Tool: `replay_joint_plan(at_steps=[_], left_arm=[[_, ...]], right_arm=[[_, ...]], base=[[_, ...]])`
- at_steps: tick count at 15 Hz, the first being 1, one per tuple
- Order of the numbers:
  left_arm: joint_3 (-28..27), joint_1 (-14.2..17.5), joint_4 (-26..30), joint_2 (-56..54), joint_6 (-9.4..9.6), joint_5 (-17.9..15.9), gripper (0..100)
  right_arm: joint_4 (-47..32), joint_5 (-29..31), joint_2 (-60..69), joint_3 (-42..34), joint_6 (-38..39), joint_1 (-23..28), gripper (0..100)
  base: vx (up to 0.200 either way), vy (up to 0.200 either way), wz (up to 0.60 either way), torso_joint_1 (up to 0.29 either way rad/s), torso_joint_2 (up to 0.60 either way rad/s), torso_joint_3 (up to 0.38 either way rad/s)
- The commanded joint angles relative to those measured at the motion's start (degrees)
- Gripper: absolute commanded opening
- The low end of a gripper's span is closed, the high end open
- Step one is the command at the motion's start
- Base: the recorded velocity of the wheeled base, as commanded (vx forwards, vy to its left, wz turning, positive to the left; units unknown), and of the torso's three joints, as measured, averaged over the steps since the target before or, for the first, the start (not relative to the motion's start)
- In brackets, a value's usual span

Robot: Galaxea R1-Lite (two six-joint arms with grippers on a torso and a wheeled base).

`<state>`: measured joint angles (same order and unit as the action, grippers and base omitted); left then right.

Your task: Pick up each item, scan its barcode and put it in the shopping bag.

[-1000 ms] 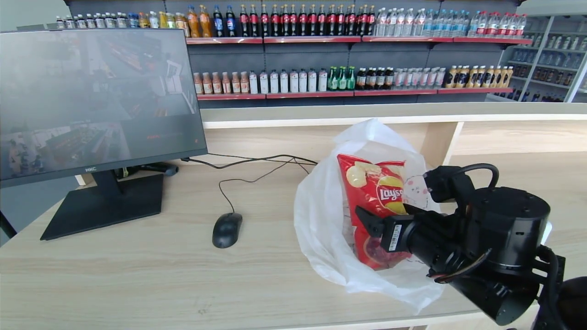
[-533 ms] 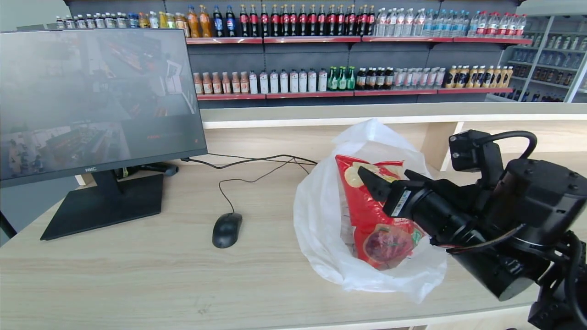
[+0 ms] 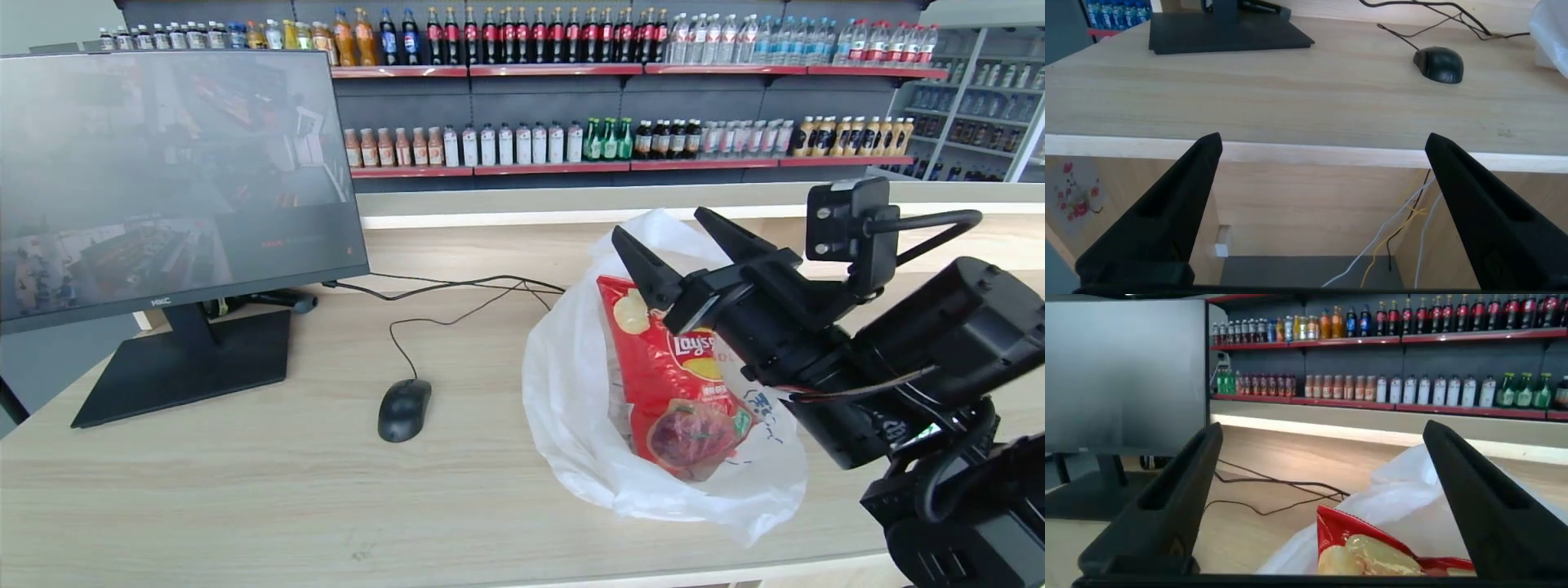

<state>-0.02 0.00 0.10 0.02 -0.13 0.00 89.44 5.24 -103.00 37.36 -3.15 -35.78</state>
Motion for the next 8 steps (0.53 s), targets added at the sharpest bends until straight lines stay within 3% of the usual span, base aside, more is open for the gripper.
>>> replay_joint_plan(at_steps=[1, 6, 8], left_arm=[[0.0, 0.0, 0.0, 0.0, -0.04, 0.0, 100], [-0.1, 0.0, 0.0, 0.0, -0.04, 0.0, 100], [-0.1, 0.0, 0.0, 0.0, -0.04, 0.0, 100]], right_arm=[[0.6, -0.8, -1.3, -0.2, -1.2, 1.3, 100], [0.6, -0.6, 1.1, -6.3, -1.6, 3.3, 100], [0.6, -0.1, 4.0, -10.7, -1.0, 3.5, 100]], base=[[0.000, 0.000, 0.00, 0.000, 0.00, 0.000], [0.000, 0.000, 0.00, 0.000, 0.00, 0.000], [-0.200, 0.000, 0.00, -0.002, 0.00, 0.000]])
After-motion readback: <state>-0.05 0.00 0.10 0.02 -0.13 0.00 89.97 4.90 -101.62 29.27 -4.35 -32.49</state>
